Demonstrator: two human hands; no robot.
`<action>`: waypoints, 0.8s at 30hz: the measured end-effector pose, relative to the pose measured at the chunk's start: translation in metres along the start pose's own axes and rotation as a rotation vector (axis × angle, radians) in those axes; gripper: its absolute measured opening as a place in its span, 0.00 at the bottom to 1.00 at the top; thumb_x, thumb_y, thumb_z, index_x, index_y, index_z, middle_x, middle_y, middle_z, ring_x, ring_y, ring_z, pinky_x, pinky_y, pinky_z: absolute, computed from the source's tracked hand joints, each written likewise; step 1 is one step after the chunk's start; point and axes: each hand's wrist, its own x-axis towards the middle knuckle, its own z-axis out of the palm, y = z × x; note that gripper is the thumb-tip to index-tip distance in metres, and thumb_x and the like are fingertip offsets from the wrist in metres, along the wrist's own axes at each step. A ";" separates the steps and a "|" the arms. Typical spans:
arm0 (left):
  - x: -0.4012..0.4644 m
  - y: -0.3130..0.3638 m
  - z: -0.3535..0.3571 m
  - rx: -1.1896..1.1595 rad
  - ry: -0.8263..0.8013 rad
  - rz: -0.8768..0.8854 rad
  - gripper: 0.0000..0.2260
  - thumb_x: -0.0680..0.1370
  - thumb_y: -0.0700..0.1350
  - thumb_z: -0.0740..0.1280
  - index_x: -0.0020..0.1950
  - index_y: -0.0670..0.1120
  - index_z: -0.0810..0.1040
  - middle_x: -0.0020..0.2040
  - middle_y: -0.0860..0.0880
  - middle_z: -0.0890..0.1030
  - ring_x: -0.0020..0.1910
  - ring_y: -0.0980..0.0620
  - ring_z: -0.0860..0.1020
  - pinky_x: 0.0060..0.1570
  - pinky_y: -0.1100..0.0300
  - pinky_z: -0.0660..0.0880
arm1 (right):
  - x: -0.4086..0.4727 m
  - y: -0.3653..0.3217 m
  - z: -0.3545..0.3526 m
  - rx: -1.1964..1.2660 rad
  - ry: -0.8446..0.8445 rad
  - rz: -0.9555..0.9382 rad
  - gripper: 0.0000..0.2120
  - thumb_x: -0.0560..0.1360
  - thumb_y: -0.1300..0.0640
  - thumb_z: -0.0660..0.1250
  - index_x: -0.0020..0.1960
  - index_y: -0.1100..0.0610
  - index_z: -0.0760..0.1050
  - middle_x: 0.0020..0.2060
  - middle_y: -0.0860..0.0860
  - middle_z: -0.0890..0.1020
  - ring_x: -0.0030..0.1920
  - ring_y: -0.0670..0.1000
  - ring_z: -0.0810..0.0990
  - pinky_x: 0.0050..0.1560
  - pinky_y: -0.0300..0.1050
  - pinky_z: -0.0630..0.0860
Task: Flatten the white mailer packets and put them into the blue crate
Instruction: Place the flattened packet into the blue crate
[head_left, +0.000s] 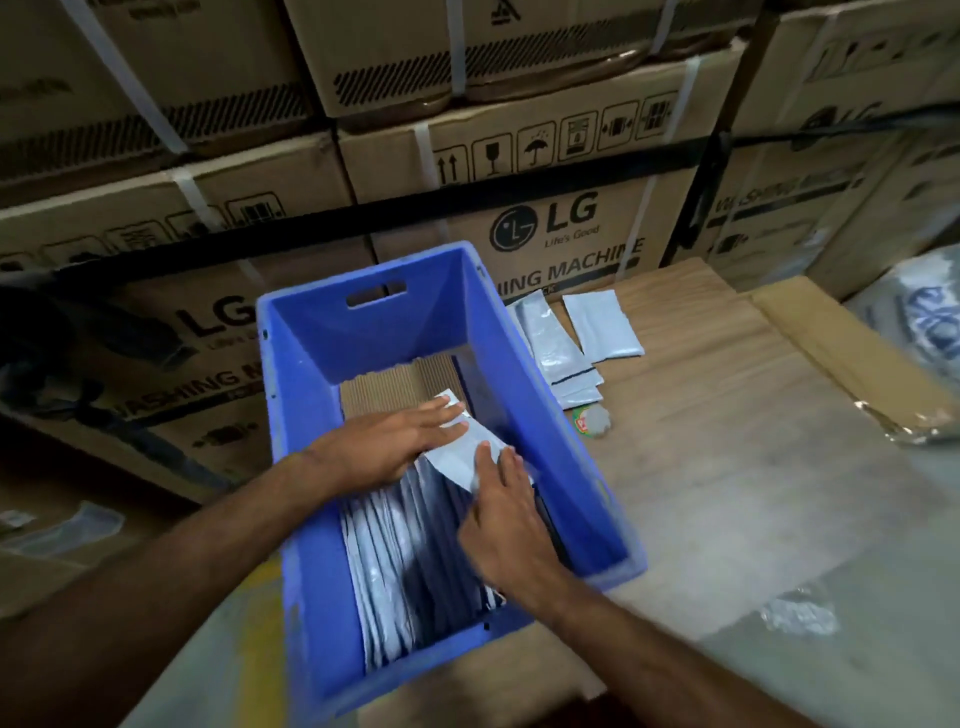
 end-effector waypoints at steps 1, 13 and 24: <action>0.010 -0.005 0.008 -0.025 -0.013 0.040 0.37 0.72 0.25 0.58 0.80 0.47 0.64 0.82 0.48 0.58 0.81 0.47 0.54 0.71 0.43 0.70 | 0.003 0.002 0.004 0.039 0.010 0.070 0.39 0.73 0.52 0.50 0.83 0.60 0.47 0.81 0.63 0.51 0.81 0.59 0.48 0.79 0.49 0.44; 0.089 0.014 0.041 -0.031 -0.354 0.004 0.20 0.81 0.37 0.60 0.73 0.48 0.75 0.69 0.43 0.76 0.71 0.46 0.70 0.64 0.57 0.67 | 0.048 0.017 0.014 0.159 -0.261 0.527 0.22 0.83 0.59 0.58 0.75 0.66 0.64 0.71 0.65 0.70 0.71 0.65 0.71 0.67 0.54 0.70; 0.103 0.000 0.045 0.050 -0.630 0.142 0.23 0.83 0.43 0.56 0.77 0.59 0.69 0.76 0.54 0.71 0.77 0.50 0.64 0.78 0.45 0.53 | 0.060 0.017 0.033 0.192 -0.330 0.666 0.35 0.80 0.53 0.63 0.80 0.61 0.51 0.74 0.64 0.67 0.74 0.65 0.68 0.72 0.58 0.65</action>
